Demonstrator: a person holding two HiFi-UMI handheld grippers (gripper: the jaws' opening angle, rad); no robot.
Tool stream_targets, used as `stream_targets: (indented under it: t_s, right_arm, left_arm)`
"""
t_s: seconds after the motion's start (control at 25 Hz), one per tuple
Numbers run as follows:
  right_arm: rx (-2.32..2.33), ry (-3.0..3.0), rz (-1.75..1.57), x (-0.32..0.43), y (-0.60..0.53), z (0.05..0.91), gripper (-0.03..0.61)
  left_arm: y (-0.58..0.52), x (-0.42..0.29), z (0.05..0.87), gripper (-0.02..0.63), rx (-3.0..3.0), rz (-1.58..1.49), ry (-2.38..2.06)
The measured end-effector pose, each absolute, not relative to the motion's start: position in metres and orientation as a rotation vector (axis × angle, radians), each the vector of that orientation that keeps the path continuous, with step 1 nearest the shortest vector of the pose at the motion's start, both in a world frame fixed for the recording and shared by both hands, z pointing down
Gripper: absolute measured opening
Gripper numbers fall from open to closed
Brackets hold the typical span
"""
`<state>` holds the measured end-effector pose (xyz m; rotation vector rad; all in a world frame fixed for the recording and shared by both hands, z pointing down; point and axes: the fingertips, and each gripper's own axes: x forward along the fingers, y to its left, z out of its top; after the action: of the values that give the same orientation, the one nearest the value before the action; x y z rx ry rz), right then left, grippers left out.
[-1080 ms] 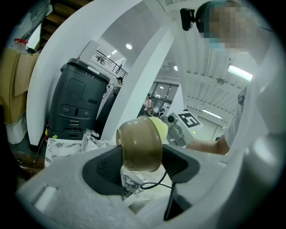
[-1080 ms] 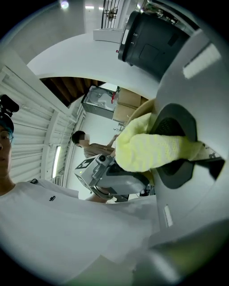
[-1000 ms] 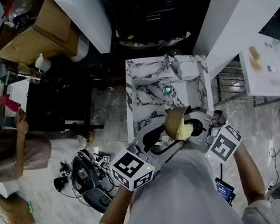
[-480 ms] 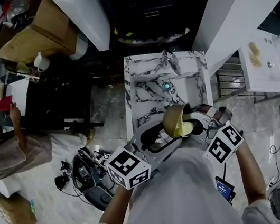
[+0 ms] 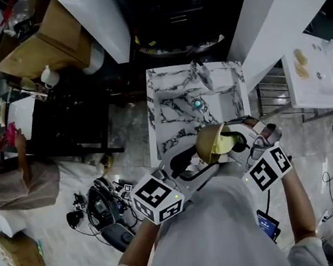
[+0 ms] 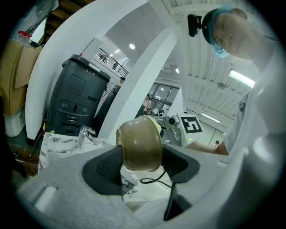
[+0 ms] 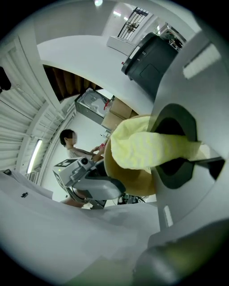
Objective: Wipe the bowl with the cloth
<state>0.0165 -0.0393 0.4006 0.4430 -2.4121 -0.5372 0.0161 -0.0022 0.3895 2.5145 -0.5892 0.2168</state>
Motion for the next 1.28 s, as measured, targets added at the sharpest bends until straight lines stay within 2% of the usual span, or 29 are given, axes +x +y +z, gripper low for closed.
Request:
stream_targets:
  t_s: [0.24,0.64,1.28]
  right_arm:
    - [0.362,-2.534,-0.509,0.006,-0.025,0.386,0.031]
    - [0.127,-2.449,-0.495,0.002,0.0,0.412,0.031]
    - [0.412,-2.359,-0.525,0.028,-0.046,0.404,0.031]
  left_arm:
    - [-0.001,0.021,0.39,0.278,2.498,0.208,-0.571]
    - [-0.003,0.018,0.383,0.279,2.519,0.179,-0.558]
    - [-0.007,0.007,0.391,0.278,2.526,0.231,-0.633]
